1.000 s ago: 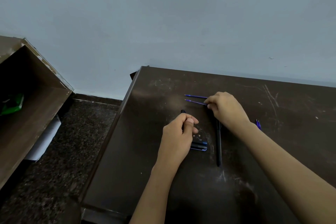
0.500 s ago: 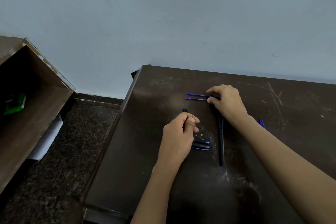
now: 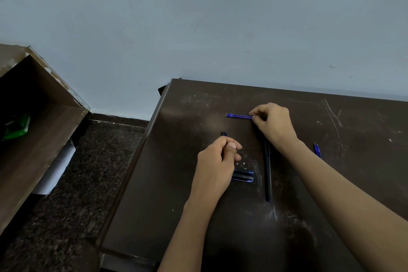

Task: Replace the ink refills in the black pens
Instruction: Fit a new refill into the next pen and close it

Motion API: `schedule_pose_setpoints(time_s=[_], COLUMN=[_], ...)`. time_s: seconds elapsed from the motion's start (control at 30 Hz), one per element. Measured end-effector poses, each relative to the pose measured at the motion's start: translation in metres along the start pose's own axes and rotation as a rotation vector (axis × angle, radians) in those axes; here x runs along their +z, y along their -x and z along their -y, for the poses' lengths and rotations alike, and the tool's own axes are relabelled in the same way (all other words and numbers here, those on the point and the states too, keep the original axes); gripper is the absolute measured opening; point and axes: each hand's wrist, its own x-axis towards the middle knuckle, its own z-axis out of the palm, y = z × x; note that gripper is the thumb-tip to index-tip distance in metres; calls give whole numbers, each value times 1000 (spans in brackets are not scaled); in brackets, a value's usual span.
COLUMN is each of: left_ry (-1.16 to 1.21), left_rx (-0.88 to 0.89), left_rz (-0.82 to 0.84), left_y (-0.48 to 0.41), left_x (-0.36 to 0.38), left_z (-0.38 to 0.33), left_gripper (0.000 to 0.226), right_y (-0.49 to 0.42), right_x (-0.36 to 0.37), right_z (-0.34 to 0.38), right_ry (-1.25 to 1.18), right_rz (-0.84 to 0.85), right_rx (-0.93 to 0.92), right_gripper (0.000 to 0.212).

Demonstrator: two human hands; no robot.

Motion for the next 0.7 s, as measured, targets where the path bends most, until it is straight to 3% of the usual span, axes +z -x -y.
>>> schedule_pose_setpoints(time_s=[0.4, 0.6, 0.7], left_ry=[-13, 20, 17], left_rx=[22, -40, -54], left_rz=[0, -37, -68], left_y=[1, 1, 1], left_x=[8, 15, 19], left_z=[-6, -13, -19], left_gripper=[21, 22, 25], right_y=[21, 77, 102], right_x=[-10, -33, -48], right_z=[6, -9, -26], right_ry=[8, -41, 64], right_rz=[-119, -317, -322], right_rx=[-17, 173, 354], right_gripper=[22, 16, 20])
